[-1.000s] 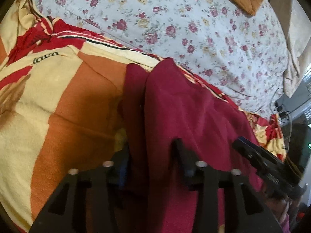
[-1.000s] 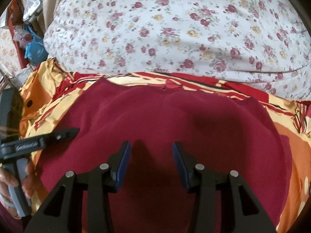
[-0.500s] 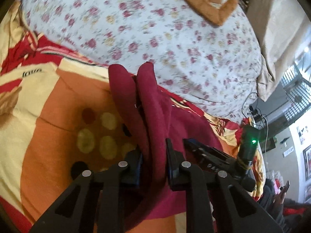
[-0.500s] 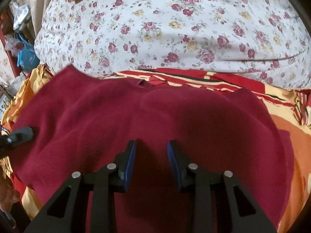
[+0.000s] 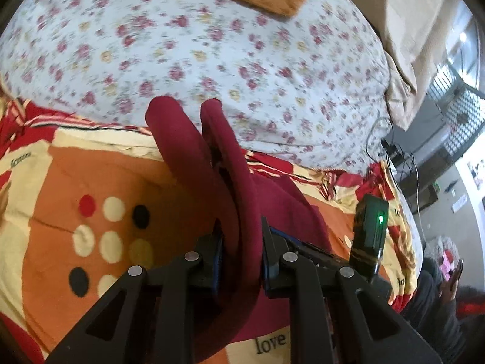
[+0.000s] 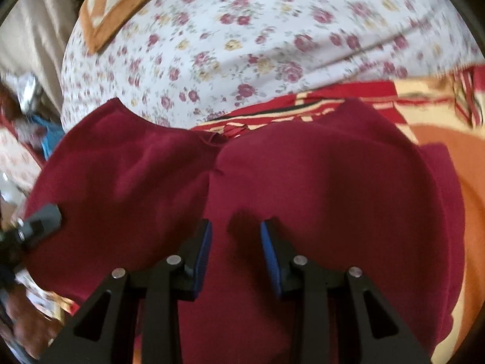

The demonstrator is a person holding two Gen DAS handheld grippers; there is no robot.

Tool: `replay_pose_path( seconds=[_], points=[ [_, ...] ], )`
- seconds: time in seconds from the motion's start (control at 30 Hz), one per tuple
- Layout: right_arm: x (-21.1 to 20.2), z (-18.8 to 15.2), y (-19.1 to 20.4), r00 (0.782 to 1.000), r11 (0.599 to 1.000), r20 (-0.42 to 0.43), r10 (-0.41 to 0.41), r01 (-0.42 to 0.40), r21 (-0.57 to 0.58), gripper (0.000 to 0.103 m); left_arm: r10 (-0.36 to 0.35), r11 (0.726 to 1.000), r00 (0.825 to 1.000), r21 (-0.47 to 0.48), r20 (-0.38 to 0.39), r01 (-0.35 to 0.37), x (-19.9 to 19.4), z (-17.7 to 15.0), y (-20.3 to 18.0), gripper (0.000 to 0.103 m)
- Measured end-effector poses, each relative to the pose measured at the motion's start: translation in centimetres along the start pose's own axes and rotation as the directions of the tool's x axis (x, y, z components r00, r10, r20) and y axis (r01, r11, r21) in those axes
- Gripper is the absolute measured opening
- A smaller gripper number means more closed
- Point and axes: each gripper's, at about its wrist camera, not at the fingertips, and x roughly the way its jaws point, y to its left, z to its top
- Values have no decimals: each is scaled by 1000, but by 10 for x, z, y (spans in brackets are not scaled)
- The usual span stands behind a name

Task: Fold small clothes

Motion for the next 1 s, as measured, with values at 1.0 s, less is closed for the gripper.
replay_pose_path(
  seconds=[1.0],
  points=[
    [-21, 15, -55, 945, 920, 99, 312, -326, 218, 70, 31, 996, 986, 86, -162, -17, 79, -41, -61, 13]
  ],
)
